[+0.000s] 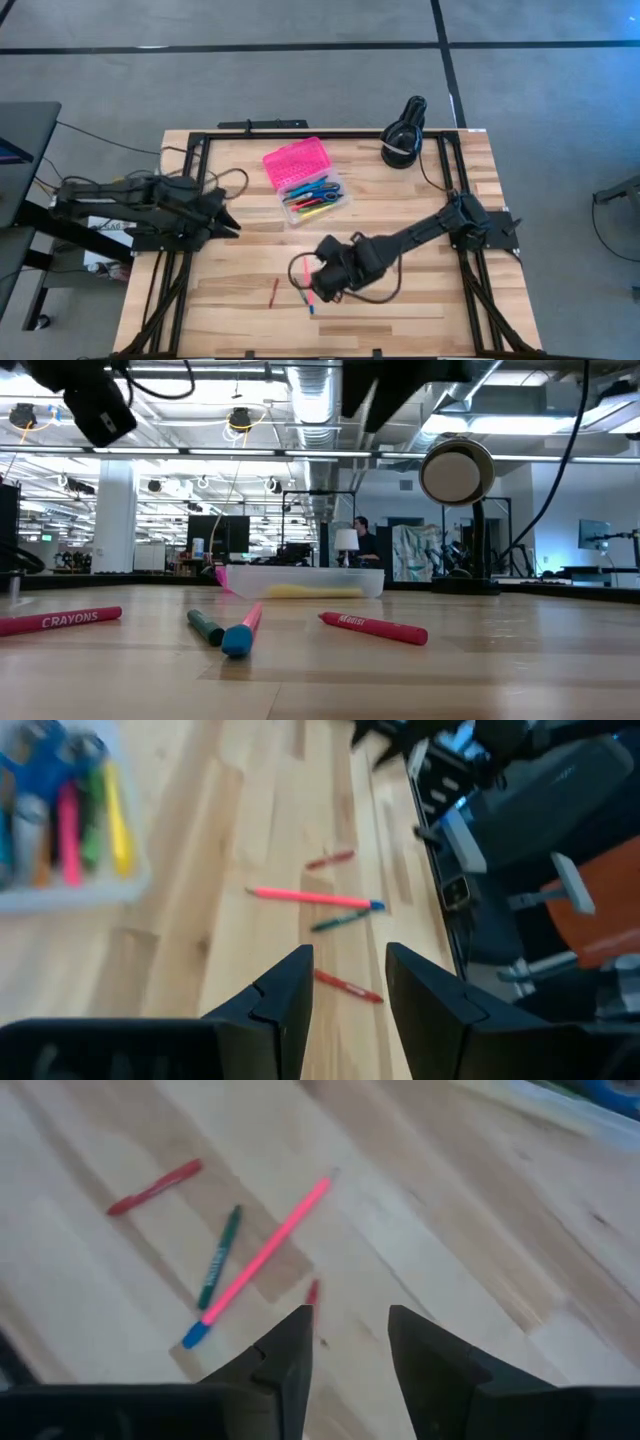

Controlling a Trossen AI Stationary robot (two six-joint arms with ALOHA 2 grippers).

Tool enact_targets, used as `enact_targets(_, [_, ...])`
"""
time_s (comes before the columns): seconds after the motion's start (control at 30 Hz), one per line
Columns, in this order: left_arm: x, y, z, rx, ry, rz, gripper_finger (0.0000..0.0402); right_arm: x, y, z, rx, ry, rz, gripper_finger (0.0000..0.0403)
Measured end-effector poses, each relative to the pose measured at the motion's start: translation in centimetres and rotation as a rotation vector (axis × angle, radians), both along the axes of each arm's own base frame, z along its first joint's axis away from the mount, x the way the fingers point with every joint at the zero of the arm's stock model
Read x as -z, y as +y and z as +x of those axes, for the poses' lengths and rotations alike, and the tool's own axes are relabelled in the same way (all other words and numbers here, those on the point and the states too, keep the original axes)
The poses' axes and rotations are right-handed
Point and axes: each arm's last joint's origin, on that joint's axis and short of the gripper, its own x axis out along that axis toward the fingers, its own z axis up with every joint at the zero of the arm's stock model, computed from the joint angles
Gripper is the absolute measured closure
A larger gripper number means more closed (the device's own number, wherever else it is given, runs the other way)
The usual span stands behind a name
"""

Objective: Pick & place school supplies into a supply box
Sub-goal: Put the red crayon into the pink supply box

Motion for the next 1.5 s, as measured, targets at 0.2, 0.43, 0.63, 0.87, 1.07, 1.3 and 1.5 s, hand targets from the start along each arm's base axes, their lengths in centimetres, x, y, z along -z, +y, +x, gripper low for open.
enact_targets(0.2, [3.5, -1.6, 2.7, 0.014, 0.105, -0.103, 0.0281, 0.3, 1.5, -1.9, 0.117, 0.039, -0.049, 0.028])
enact_targets(0.43, [5.9, -4.0, 4.8, -0.087, 0.246, -0.182, 0.0281, 0.4, 2.9, -4.2, 0.117, 0.136, -0.132, 0.028])
enact_targets(0.63, [7.1, -7.1, 6.4, -0.228, 0.262, -0.291, 0.0281, 0.3, 3.5, -5.7, 0.103, 0.198, -0.204, 0.028])
enact_targets(0.87, [9.7, -10.8, 7.6, -0.374, 0.329, -0.406, 0.0281, 0.2, 4.2, -6.1, -0.021, 0.211, -0.253, 0.028])
enact_targets(1.07, [10.8, -13.2, 9.4, -0.457, 0.424, -0.374, 0.0281, 0.2, 4.2, -6.1, -0.114, 0.237, -0.286, 0.0281])
enact_targets(1.3, [11.3, -15.0, 12.0, -0.531, 0.579, -0.191, 0.0281, 0.2, 4.2, -6.1, -0.144, 0.238, -0.308, 0.0281])
enact_targets(1.5, [12.4, -16.1, 13.8, -0.519, 0.664, -0.094, 0.0281, 0.2, 4.8, -6.5, -0.146, 0.232, -0.304, 0.0281])
